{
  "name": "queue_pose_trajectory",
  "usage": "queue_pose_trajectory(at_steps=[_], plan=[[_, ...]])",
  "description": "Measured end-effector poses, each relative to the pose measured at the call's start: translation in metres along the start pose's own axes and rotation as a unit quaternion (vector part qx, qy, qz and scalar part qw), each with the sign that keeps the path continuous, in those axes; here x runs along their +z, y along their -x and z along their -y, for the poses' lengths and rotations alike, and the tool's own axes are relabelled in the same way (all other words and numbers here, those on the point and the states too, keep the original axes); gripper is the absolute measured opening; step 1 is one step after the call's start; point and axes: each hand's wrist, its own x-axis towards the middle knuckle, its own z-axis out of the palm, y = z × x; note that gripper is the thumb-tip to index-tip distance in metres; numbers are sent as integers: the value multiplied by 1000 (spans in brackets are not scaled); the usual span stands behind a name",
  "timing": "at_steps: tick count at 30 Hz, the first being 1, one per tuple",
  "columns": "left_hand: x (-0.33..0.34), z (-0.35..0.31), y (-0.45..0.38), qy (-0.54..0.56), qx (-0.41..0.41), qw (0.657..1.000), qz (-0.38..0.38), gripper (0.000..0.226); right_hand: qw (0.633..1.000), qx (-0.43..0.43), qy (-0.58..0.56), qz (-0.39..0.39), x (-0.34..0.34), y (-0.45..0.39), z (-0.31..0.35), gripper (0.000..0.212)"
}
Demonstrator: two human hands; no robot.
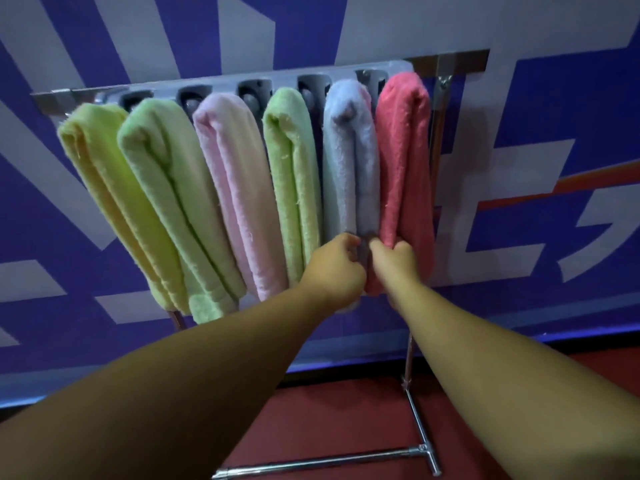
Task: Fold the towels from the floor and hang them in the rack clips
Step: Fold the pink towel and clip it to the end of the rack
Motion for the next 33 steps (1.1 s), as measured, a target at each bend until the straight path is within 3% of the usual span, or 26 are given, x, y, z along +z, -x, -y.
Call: queue_pose_trajectory(at_steps=[4,8,11,14,22,26,30,33], plan=[[2,9,2,-10,0,1000,6,49,999,1,-32,-25,-16,-4,-14,13],[1,13,4,-12,-2,1000,18,50,994,75,-70,35,-19,-7,-11,30],[-3,16,9,-3,-9,1000,20,48,996,72,-35,27,-19,-4,-8,34],[-13,15,17,-17,-17,1000,13,45,990,64,43,118,-16,16,-3,14],[-50,14,54,-20,-31,999,-13,53,987,7,113,115,-25,56,5,16],[-53,21,68,-18,-26,999,-17,50,995,27,71,68,-25,53,5,28],[-51,43,69,-25,-31,999,-20,47,996,32,-2,79,-17,32,1,23],[-57,58,67,-40,-34,997,-48,42,990,88,-64,90,-11,25,-3,15]])
